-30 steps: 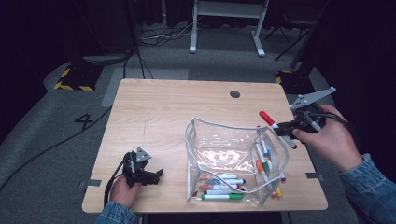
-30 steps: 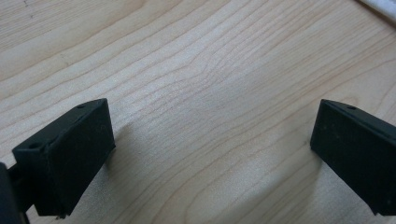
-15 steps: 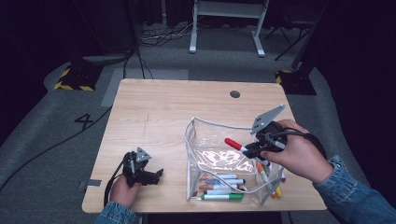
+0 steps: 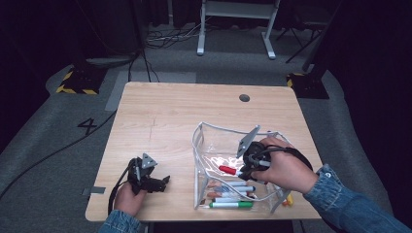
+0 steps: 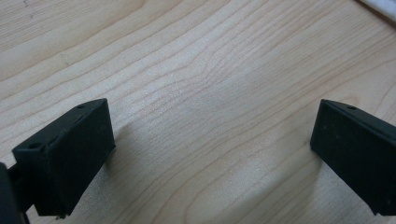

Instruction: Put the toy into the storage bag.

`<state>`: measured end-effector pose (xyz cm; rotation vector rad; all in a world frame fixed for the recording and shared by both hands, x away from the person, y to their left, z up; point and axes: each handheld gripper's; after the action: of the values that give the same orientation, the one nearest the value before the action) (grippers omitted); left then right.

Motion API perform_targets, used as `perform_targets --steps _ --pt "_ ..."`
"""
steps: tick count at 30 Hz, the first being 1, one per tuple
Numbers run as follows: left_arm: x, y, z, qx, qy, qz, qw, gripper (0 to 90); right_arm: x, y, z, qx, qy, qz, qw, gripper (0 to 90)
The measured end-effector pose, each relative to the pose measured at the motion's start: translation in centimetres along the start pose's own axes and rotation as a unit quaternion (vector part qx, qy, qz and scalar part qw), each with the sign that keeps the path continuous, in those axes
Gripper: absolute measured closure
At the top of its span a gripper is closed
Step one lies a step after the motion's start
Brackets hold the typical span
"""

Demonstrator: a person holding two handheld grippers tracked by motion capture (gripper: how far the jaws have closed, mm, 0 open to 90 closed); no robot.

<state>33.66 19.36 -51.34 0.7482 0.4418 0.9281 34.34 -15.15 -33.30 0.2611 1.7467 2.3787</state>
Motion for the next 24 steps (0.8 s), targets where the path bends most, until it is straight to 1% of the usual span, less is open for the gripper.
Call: perform_targets --steps 2,3,6,7,9,14,15,17,18,19,21,24 --pt "0.0 0.0 0.0 -0.001 -0.001 0.0 1.0 0.0 0.2 -0.6 0.3 0.016 0.007 0.005 0.9998 77.0" --pt "0.0 0.0 0.0 0.0 0.0 0.0 1.0 0.0 0.2 -0.8 0.4 0.024 0.014 0.002 0.9996 77.0" --pt "0.0 0.0 0.0 0.0 0.0 -0.001 1.0 0.0 0.2 -1.2 0.7 0.042 0.02 0.001 0.9989 77.0" --pt "0.0 0.0 0.0 0.0 0.0 0.0 1.0 0.0 0.3 -1.4 0.7 0.048 0.022 -0.002 0.9986 77.0" --pt "0.0 0.0 0.0 0.0 0.0 -0.001 1.0 0.0 0.2 -1.7 0.9 0.063 0.03 -0.006 0.9975 77.0" --pt "0.0 0.0 0.0 0.0 0.0 -0.001 1.0 0.0 0.4 -2.6 1.4 0.101 0.042 -0.006 0.994 77.0" --pt "0.0 0.0 0.0 0.0 0.0 -0.001 1.0 0.0 0.5 -2.7 1.5 0.101 0.044 -0.009 0.9939 77.0" --pt "0.0 0.0 0.0 -0.001 0.0 0.0 1.0 0.0 0.6 -3.0 1.7 0.107 0.05 -0.004 0.993 77.0" --pt "0.0 0.0 0.0 -0.001 -0.001 0.0 1.0 0.0 0.7 -3.1 1.8 0.106 0.051 -0.002 0.993 77.0" --pt "0.0 0.0 0.0 -0.001 0.0 0.0 1.0 0.0 0.7 -3.2 1.9 0.104 0.051 0.002 0.9933 77.0" --pt "0.0 0.0 0.0 0.0 0.0 -0.001 1.0 0.0 0.7 -3.8 2.0 0.108 0.052 0.011 0.9927 77.0" --pt "0.0 0.0 0.0 0.0 0.0 -0.001 1.0 0.0 0.7 -4.8 2.0 0.116 0.048 0.025 0.9918 77.0"
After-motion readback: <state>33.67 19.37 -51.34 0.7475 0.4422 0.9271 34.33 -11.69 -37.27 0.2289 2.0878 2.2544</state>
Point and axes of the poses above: each handheld gripper's, and its own axes: y roughly backward along the jaws, z roughly out of its top, x roughly to its left, and after that the axes turned 1 degree about y, right-handed
